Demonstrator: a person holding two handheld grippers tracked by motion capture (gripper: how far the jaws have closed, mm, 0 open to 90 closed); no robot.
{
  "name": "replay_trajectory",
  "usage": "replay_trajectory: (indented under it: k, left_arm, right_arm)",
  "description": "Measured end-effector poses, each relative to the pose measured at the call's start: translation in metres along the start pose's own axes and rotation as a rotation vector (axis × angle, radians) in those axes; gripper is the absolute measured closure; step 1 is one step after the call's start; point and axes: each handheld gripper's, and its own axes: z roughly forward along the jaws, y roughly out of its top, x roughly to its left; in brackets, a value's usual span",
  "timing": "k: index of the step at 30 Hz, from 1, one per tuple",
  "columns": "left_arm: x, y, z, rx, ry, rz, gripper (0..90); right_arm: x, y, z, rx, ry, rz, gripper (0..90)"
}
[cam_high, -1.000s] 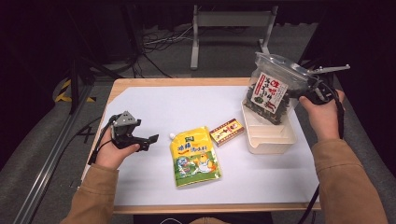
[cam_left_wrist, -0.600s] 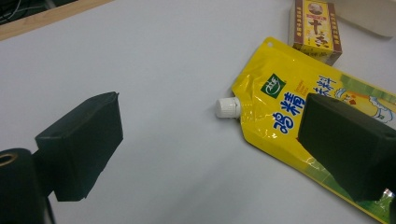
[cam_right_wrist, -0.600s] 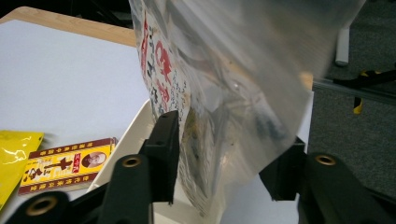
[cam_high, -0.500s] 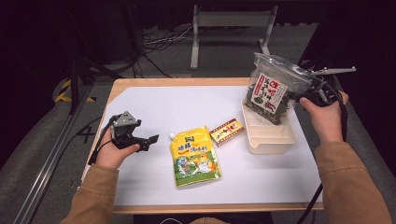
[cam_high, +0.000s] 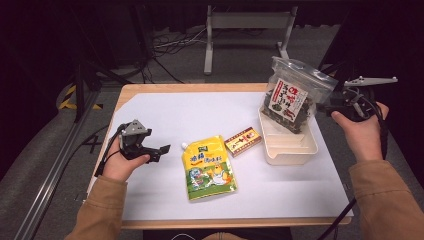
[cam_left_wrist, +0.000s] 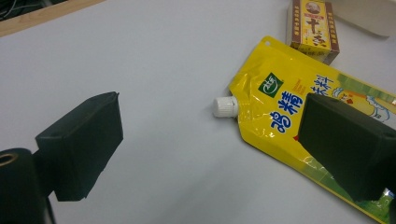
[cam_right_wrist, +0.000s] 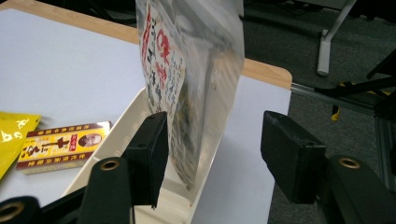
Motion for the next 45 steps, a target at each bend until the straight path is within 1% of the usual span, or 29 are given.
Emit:
replay_trajectory:
  k: [4, 7, 9, 11, 12, 15, 17, 19, 21, 23, 24, 25, 27, 29, 32, 33, 38, 41, 42, 43, 44, 45]
  left_arm:
    - [0.000, 0.000, 0.001, 0.003, -0.003, 0.003, 7.3]
    - [-0.001, 0.000, 0.000, 0.007, -0.006, -0.001, 7.3]
    - [0.000, 0.000, 0.000, 0.007, -0.016, -0.005, 8.7]
    - [0.000, 0.000, 0.000, 0.013, -0.028, -0.014, 9.4]
    - [0.000, 0.000, -0.001, 0.014, -0.031, -0.014, 10.4]
    - [0.001, 0.001, -0.002, 0.008, -0.027, -0.020, 10.3]
    - [0.001, 0.001, -0.002, 0.008, -0.029, -0.021, 10.2]
    - [0.001, 0.002, -0.003, 0.009, -0.031, -0.021, 10.1]
    - [0.000, 0.002, -0.002, 0.014, -0.036, -0.016, 9.9]
    - [-0.001, 0.002, -0.001, 0.020, -0.038, -0.020, 9.8]
    - [0.000, 0.003, -0.001, 0.021, -0.040, -0.013, 9.8]
    - [-0.001, 0.003, -0.001, 0.024, -0.040, -0.017, 9.8]
    - [-0.003, 0.003, 0.000, 0.034, -0.057, -0.029, 10.8]
    - [-0.004, 0.003, 0.000, 0.043, -0.070, -0.025, 11.8]
    - [-0.005, 0.004, 0.000, 0.040, -0.064, -0.014, 12.1]
    - [-0.006, 0.004, 0.001, 0.040, -0.063, -0.018, 11.9]
    - [-0.008, 0.005, 0.004, 0.042, -0.062, -0.008, 10.7]
    - [-0.009, 0.006, 0.005, 0.060, -0.066, -0.023, 11.3]
    - [-0.010, 0.007, 0.005, 0.058, -0.064, -0.031, 11.6]
    - [-0.010, 0.007, 0.005, 0.061, -0.066, -0.029, 11.5]
    - [-0.010, 0.007, 0.005, 0.061, -0.066, -0.029, 11.4]
    - [-0.011, 0.007, 0.006, 0.063, -0.073, -0.023, 11.4]
  right_arm:
    - [0.001, -0.004, -0.007, -0.003, 0.008, -0.007, 42.0]
    - [0.006, -0.007, -0.014, -0.009, 0.021, -0.024, 41.8]
    - [0.012, -0.011, -0.022, -0.012, 0.038, -0.048, 41.7]
    - [0.013, -0.012, -0.024, -0.014, 0.042, -0.050, 41.7]
    - [0.017, -0.013, -0.028, -0.020, 0.052, -0.059, 41.7]
    - [0.023, -0.015, -0.033, -0.027, 0.071, -0.076, 41.7]
    - [0.030, -0.017, -0.035, -0.031, 0.094, -0.089, 41.7]
    - [0.033, -0.018, -0.036, -0.031, 0.103, -0.095, 41.7]
    - [0.040, -0.019, -0.038, -0.034, 0.124, -0.110, 41.7]
    - [0.046, -0.019, -0.040, -0.038, 0.145, -0.120, 41.7]
    - [0.049, -0.020, -0.041, -0.041, 0.157, -0.125, 41.7]
    - [0.052, -0.020, -0.041, -0.042, 0.164, -0.129, 41.7]
    - [0.057, -0.021, -0.042, -0.041, 0.180, -0.142, 41.7]
    - [0.063, -0.023, -0.043, -0.043, 0.195, -0.167, 41.7]
    - [0.070, -0.027, -0.045, -0.052, 0.220, -0.187, 41.7]
    - [0.072, -0.029, -0.046, -0.059, 0.230, -0.194, 41.7]
    - [0.080, -0.038, -0.051, -0.080, 0.263, -0.208, 41.6]
    - [0.083, -0.046, -0.052, -0.091, 0.288, -0.217, 41.5]
    - [0.085, -0.049, -0.052, -0.097, 0.298, -0.225, 41.4]
    - [0.086, -0.052, -0.052, -0.098, 0.312, -0.227, 41.1]
    - [0.086, -0.052, -0.052, -0.098, 0.312, -0.227, 41.1]
    - [0.088, -0.055, -0.051, -0.103, 0.328, -0.228, 41.1]
